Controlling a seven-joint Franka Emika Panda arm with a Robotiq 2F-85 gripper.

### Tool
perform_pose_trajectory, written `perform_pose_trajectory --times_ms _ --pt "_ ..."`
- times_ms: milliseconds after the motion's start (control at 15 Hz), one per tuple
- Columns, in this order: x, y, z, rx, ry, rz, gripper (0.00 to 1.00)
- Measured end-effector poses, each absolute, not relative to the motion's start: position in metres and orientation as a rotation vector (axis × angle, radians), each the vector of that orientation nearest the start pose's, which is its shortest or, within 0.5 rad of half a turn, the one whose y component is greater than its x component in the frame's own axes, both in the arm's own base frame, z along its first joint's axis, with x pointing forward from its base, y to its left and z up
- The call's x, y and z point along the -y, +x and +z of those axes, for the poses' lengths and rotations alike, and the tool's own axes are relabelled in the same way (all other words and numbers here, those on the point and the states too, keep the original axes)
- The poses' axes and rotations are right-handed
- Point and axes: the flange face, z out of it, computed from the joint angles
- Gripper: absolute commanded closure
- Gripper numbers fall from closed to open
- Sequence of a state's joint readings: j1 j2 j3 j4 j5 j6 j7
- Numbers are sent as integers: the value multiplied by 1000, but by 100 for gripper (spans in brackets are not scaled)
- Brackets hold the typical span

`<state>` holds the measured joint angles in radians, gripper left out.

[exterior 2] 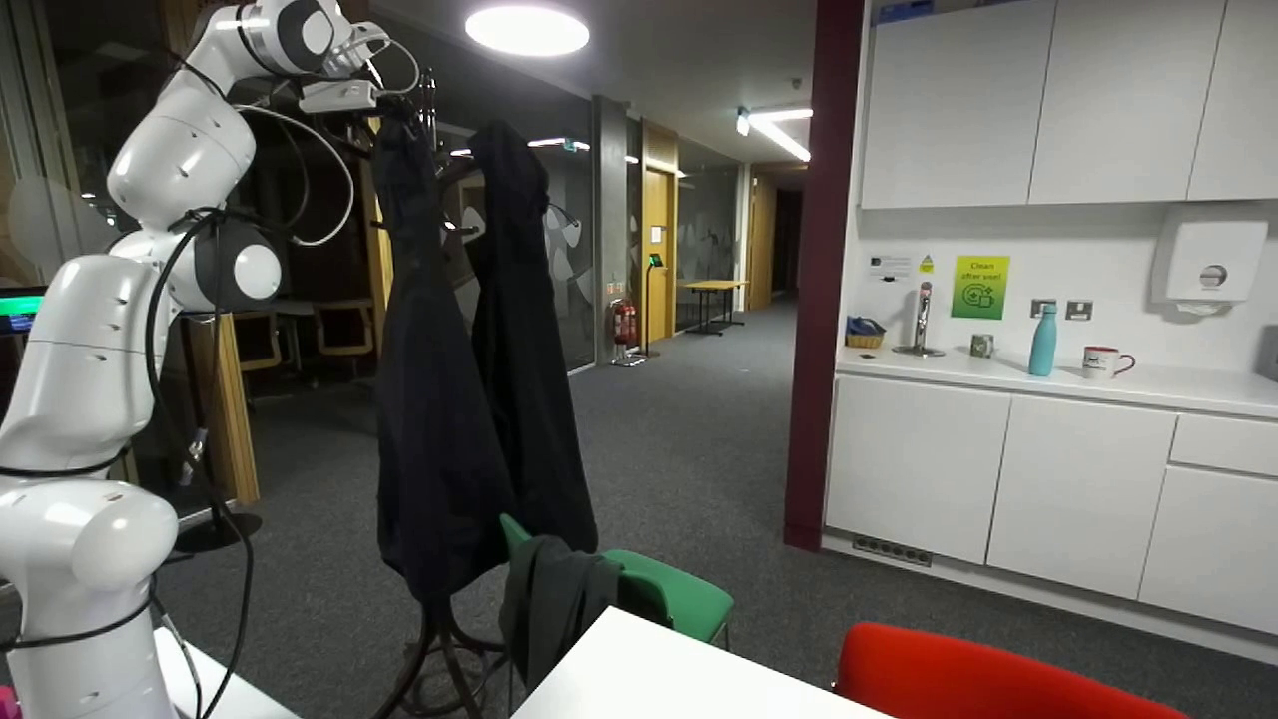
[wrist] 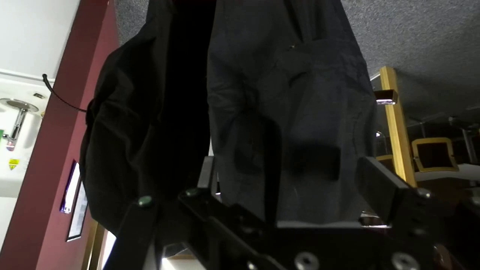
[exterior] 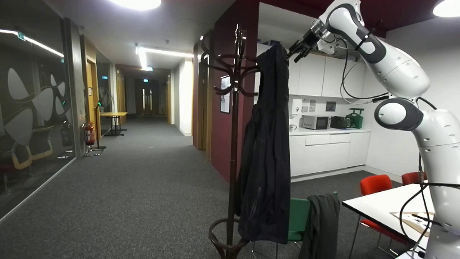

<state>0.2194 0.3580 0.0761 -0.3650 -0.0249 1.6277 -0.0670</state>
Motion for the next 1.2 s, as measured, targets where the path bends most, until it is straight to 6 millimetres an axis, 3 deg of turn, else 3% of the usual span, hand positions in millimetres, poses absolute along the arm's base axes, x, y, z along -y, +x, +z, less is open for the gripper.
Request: perform_pose_trajectory --times_ms 667,1000,1067,1200 --pt "-135 504 957 506 -2623 -1460 0" --pt "-145 522 944 558 -2595 -1457 0" --pt "-146 527 940 565 -2595 -1444 25" --pt "-150 535 932 573 -2597 -1419 34"
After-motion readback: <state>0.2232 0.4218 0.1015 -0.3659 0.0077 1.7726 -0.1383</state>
